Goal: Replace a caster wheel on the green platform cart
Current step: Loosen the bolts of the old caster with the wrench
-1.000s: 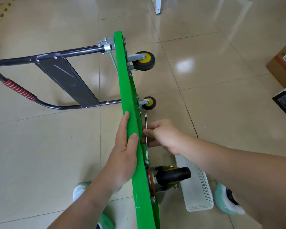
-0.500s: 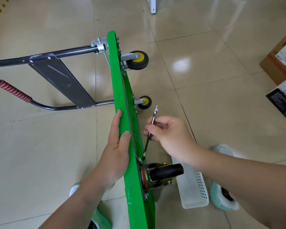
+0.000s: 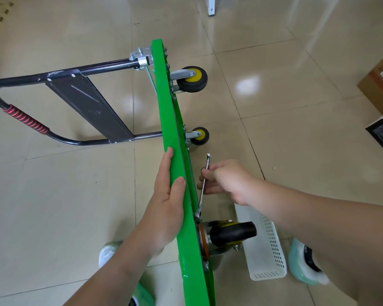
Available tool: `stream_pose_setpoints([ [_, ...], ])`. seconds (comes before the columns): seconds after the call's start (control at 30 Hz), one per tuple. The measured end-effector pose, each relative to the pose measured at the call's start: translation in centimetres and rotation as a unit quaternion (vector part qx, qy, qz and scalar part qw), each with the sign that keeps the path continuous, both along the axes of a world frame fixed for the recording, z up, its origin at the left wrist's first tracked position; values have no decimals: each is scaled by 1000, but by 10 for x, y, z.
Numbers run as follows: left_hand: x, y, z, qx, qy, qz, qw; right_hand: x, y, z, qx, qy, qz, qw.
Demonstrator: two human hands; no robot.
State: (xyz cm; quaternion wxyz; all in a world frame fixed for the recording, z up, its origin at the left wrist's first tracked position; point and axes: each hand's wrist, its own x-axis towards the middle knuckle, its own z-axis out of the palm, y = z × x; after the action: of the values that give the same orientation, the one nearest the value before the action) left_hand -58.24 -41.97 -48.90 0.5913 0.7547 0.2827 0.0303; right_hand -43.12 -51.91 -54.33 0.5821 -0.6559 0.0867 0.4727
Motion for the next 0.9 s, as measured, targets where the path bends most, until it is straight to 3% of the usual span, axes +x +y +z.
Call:
stream_pose_setpoints([
  [0.27,-1,-1,5,-1,3,-4,1000,-4,14,-5,-1,12,50,999],
  [0.6,-1,0,-2,-2,-1,5,1000,-45,-20,32,72,-223,44,971],
  [0.77,0,-3,-1,0,-7,13,1000,-66,-41,41,117,-285,22,951],
  [0.9,2,-3,-1,-5,-14,18,1000,-52,-38,51,143,-274,-14,951],
])
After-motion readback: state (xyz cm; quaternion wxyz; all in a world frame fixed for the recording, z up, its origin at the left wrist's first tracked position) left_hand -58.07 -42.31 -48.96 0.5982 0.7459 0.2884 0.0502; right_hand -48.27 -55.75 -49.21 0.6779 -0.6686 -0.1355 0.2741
